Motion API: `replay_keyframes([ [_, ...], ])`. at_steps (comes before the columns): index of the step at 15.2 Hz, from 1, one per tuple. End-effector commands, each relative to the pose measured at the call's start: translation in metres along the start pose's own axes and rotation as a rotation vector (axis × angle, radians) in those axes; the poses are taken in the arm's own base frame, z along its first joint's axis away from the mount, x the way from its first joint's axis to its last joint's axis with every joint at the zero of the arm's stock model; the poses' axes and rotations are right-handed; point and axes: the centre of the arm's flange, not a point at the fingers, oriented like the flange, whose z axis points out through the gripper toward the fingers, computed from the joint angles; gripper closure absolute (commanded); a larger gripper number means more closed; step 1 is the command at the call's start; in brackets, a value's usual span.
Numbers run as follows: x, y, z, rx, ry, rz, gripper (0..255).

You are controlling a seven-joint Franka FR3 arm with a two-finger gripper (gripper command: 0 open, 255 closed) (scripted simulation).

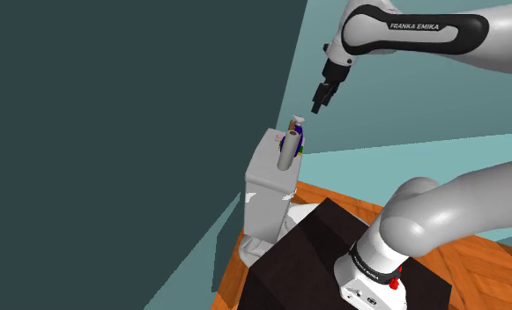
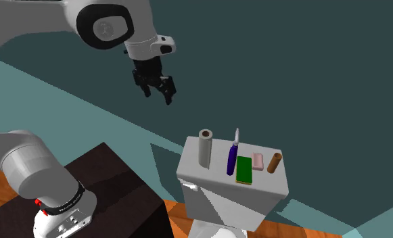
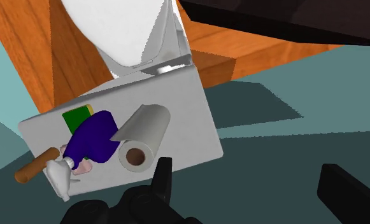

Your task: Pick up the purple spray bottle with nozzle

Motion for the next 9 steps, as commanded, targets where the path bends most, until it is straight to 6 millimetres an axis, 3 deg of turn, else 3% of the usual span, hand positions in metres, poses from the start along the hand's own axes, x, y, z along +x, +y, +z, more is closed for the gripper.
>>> replay_keyframes([
  [1, 0.006, 0.023, 0.011, 0.006, -0.007, -0.02, 0],
  [9, 0.045, 0.11, 0.067, 0.033, -0.035, -0.092, 0],
])
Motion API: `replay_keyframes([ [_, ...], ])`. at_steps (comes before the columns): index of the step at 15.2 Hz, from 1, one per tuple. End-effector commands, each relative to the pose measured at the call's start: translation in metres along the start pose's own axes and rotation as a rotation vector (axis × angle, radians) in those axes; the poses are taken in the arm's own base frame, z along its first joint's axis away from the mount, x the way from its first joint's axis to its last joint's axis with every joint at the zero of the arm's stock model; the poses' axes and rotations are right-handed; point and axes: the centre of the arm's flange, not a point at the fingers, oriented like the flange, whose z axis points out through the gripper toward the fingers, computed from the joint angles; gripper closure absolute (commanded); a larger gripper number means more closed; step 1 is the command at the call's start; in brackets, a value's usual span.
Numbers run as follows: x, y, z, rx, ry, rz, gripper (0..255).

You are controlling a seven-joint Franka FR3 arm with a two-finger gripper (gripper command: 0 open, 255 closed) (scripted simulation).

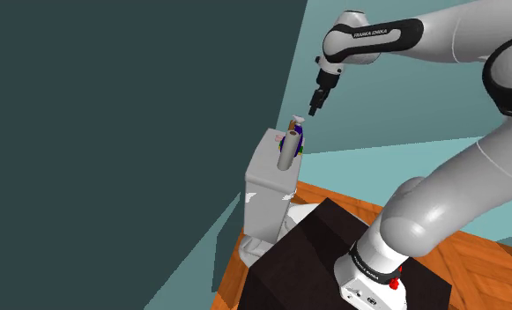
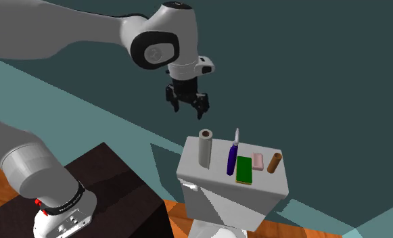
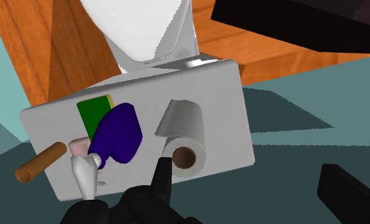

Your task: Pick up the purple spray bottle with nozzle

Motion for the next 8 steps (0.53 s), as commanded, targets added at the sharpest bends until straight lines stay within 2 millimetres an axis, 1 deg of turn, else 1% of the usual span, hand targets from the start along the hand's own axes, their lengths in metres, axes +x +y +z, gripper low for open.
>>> replay_keyframes([
  [1, 0.009, 0.025, 0.012, 0.004, -0.007, -0.021, 0],
  [8, 0.043, 0.101, 0.061, 0.028, -0.031, -0.084, 0],
])
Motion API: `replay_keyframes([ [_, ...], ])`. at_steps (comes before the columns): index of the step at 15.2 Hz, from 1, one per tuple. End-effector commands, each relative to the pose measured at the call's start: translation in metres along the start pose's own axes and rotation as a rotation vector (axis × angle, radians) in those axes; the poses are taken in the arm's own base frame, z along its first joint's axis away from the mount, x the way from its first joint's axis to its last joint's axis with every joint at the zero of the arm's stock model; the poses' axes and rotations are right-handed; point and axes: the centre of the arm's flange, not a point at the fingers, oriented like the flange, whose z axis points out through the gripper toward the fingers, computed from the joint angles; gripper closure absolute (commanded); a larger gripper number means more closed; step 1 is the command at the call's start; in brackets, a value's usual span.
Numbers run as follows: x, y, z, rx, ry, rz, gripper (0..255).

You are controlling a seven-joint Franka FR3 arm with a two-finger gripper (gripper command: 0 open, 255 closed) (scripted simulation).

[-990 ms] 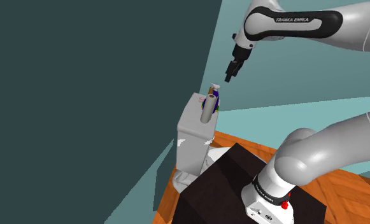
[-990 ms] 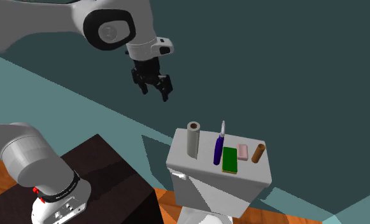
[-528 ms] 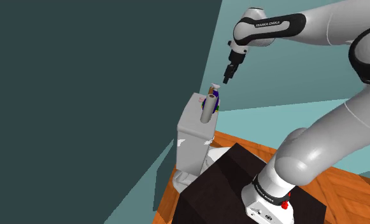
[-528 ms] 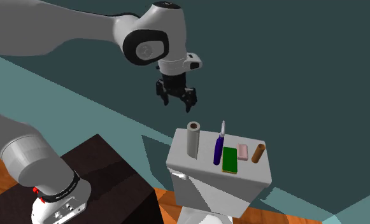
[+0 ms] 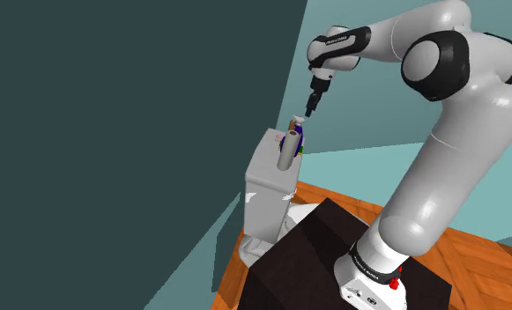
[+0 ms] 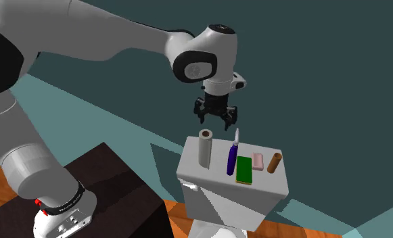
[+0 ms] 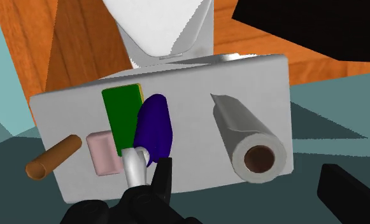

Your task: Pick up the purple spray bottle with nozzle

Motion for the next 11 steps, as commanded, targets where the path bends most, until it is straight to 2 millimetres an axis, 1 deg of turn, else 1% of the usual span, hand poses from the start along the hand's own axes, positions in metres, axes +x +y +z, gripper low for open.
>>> replay_keyframes([
  [1, 0.008, 0.022, 0.014, 0.007, -0.007, -0.02, 0],
  [7, 0.037, 0.087, 0.056, 0.027, -0.028, -0.075, 0],
  [8, 0.041, 0.094, 0.061, 0.029, -0.03, -0.081, 0],
  [11, 0.041, 0.094, 0.077, 0.029, -0.03, -0.081, 0],
])
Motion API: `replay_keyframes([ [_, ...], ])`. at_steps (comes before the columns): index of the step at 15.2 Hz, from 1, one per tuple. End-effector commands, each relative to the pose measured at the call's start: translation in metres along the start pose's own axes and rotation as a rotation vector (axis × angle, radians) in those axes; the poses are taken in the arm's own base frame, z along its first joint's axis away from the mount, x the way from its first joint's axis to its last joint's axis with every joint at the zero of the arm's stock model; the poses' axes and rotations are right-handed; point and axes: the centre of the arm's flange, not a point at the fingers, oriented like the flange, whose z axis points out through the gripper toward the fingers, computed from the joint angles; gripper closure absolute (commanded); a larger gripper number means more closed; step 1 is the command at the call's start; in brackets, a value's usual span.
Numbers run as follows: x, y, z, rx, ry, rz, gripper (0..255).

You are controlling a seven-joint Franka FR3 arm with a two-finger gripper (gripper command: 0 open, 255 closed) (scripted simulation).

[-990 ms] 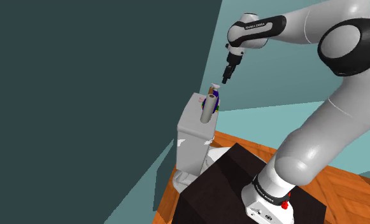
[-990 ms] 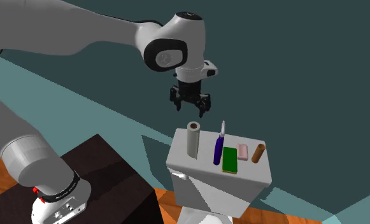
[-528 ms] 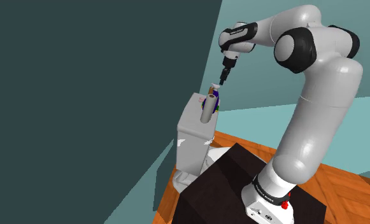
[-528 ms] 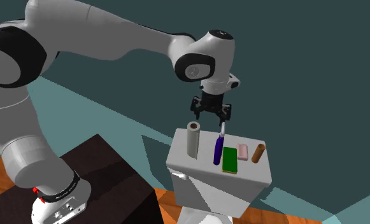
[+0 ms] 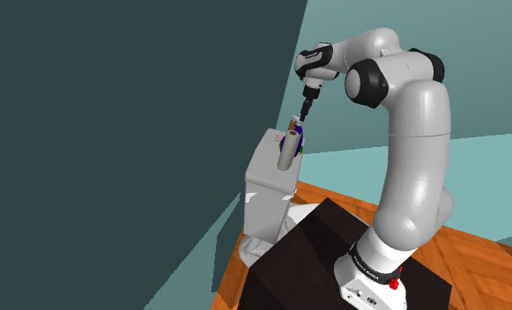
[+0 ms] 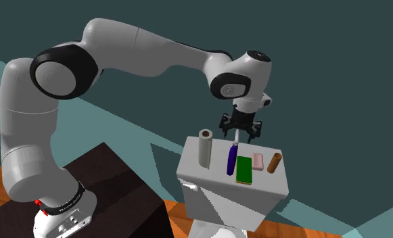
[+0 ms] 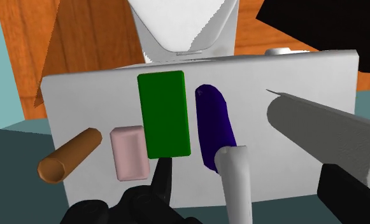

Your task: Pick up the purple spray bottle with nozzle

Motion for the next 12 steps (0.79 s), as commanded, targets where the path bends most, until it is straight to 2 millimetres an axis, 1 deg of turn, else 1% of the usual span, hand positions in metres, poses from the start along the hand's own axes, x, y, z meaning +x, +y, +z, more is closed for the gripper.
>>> replay_keyframes([
  [1, 0.0, 0.001, 0.01, 0.0, 0.0, -0.002, 0],
  [4, 0.0, 0.002, 0.026, 0.0, 0.0, -0.002, 0],
  [6, 0.0, 0.002, 0.029, 0.0, 0.0, -0.002, 0],
  [7, 0.0, 0.002, 0.03, 0.0, 0.0, -0.001, 255],
  [12, 0.001, 0.002, 0.03, 0.0, 0.0, -0.001, 255],
])
